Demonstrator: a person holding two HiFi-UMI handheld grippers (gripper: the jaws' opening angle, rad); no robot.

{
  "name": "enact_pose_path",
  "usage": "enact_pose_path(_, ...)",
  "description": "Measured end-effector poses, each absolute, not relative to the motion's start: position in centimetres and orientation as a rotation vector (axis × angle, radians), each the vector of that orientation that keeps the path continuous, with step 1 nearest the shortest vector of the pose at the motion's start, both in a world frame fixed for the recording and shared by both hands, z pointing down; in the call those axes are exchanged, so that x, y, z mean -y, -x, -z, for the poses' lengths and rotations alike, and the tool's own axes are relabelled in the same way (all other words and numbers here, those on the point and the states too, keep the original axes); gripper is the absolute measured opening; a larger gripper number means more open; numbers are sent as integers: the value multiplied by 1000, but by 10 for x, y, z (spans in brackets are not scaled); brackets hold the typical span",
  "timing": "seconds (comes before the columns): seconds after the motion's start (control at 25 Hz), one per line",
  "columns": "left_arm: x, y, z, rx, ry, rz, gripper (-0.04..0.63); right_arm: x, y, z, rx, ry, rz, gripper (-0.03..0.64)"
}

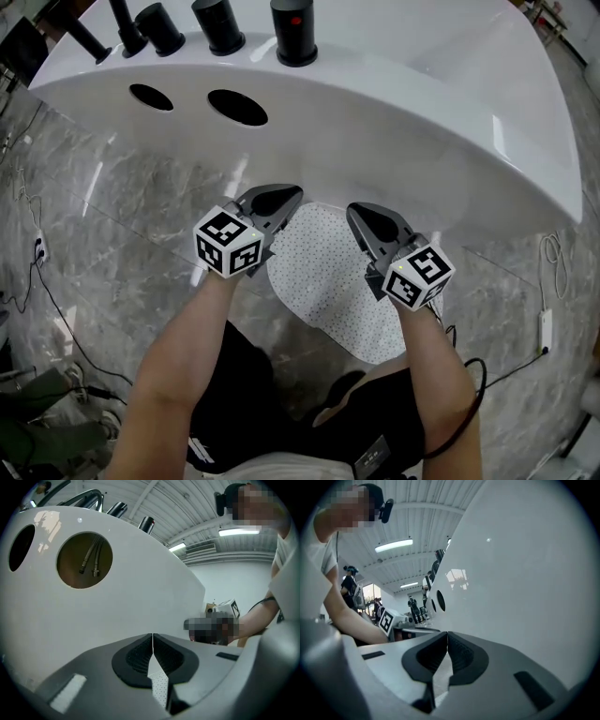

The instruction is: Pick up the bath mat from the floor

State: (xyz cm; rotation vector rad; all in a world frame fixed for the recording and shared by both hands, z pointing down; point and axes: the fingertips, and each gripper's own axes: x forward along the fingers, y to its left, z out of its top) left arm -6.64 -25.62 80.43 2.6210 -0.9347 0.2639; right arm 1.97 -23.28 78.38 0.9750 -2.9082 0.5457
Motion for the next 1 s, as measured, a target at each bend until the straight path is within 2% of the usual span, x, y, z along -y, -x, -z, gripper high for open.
enact_pose_path(0.32, 269, 90, -846, 954, -2501, -263, 11, 222, -4, -784, 2931, -1112, -670, 6)
enact_pose_path(0.52, 261, 101, -898, 929, -2448, -487, 12, 209, 4, -795, 2927, -986, -588, 6)
enact_pose_path(0.92, 255, 125, -978, 874, -2324, -812, 14, 220, -15, -788, 2913, -1057, -594, 6)
enact_pose_path(1.0, 253, 132, -995, 868, -2291, -864, 37, 217, -15, -789, 2912, -1053, -615, 6)
